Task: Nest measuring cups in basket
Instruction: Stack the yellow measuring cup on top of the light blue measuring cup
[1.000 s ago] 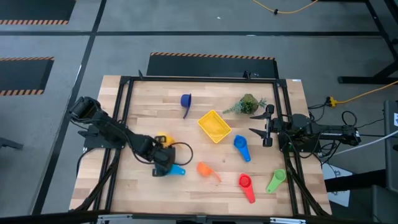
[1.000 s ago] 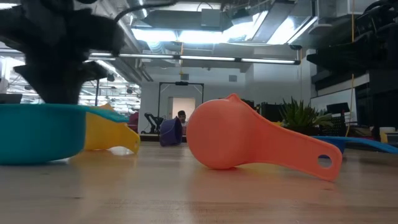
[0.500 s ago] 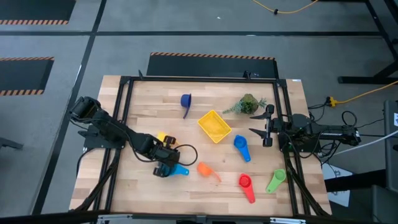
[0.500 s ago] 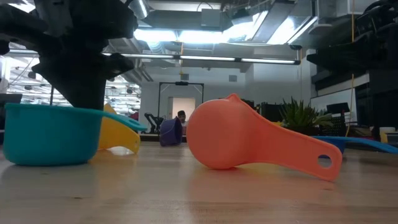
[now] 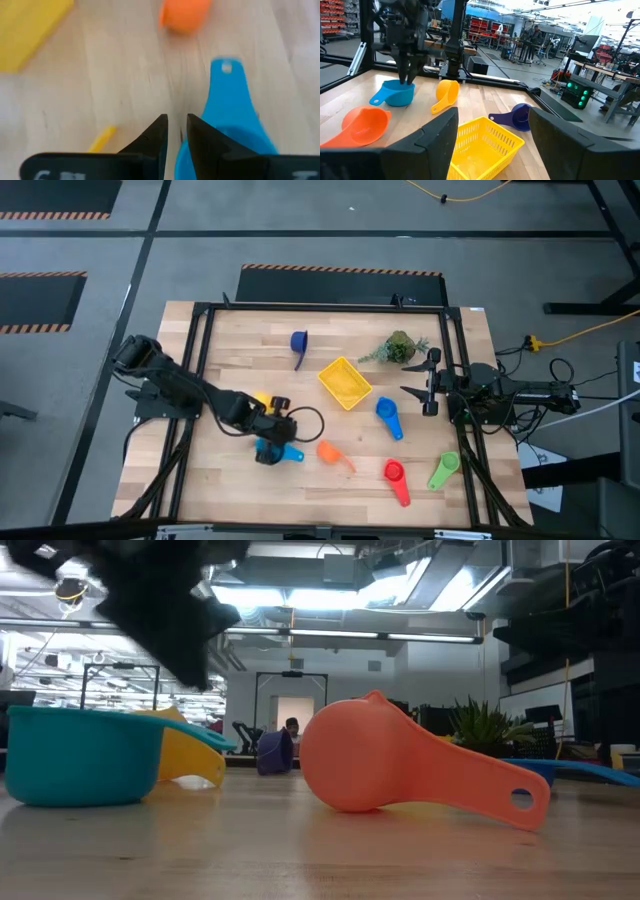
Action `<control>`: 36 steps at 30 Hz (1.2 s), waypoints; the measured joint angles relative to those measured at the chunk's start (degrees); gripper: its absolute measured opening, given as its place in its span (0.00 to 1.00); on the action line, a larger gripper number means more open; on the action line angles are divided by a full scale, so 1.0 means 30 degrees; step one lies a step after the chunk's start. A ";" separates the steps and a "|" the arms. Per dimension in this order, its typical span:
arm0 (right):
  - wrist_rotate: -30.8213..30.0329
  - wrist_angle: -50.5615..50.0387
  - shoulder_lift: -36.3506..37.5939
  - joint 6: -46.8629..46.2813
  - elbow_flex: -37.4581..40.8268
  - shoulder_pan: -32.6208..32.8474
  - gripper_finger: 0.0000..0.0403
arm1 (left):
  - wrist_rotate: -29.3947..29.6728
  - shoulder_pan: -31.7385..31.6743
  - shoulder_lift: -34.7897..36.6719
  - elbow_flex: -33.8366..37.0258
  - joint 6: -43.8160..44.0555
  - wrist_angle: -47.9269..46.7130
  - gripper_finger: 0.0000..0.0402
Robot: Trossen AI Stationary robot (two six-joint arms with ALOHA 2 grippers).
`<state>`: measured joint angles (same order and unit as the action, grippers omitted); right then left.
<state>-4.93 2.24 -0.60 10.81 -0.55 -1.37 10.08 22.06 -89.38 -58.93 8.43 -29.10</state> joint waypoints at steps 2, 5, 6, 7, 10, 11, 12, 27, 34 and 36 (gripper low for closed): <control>0.0000 -0.0007 0.0000 0.0000 -0.0002 -0.0004 0.62 | -0.0020 -0.0361 0.0000 -0.0619 -0.0006 -0.0046 0.16; 0.0000 0.0000 0.0000 0.0000 -0.0001 0.0002 0.62 | -0.0009 -0.1212 0.0000 -0.1449 -0.0007 -0.0136 0.16; 0.0000 0.0000 0.0000 0.0000 0.0005 0.0001 0.62 | 0.0008 -0.1523 0.0000 -0.1652 -0.0007 -0.0134 0.16; 0.0000 0.0000 0.0000 0.0000 0.0005 0.0001 0.62 | 0.0008 -0.1824 0.0000 -0.1822 -0.0007 -0.0141 0.16; 0.0000 0.0000 0.0000 0.0000 0.0002 -0.0002 0.62 | -0.0037 -0.2742 0.0000 -0.2265 0.0007 -0.0173 0.16; 0.0000 0.0000 0.0000 0.0000 0.0005 0.0003 0.62 | -0.0102 -0.3059 0.0000 -0.2367 -0.0002 -0.0178 0.16; 0.0000 0.0000 0.0000 0.0000 0.0005 -0.0004 0.62 | -0.0301 -0.3379 0.0000 -0.2448 -0.0007 -0.0224 0.16; 0.0000 0.0000 -0.0002 0.0000 0.0003 0.0001 0.62 | 0.1255 -0.7359 0.0000 -0.2524 0.0491 -0.0394 0.17; 0.0000 -0.0002 0.0000 0.0000 0.0000 -0.0002 0.62 | -0.3640 -1.0287 0.0000 -0.2532 -0.1914 -0.0745 0.16; 0.0000 0.0000 -0.0003 0.0000 0.0005 -0.0001 0.62 | -0.7509 -1.1571 0.0000 -0.2532 -0.2100 -0.1107 0.15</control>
<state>-4.93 2.24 -0.61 10.81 -0.54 -1.38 -12.44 -12.65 -89.38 -66.52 2.13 -32.42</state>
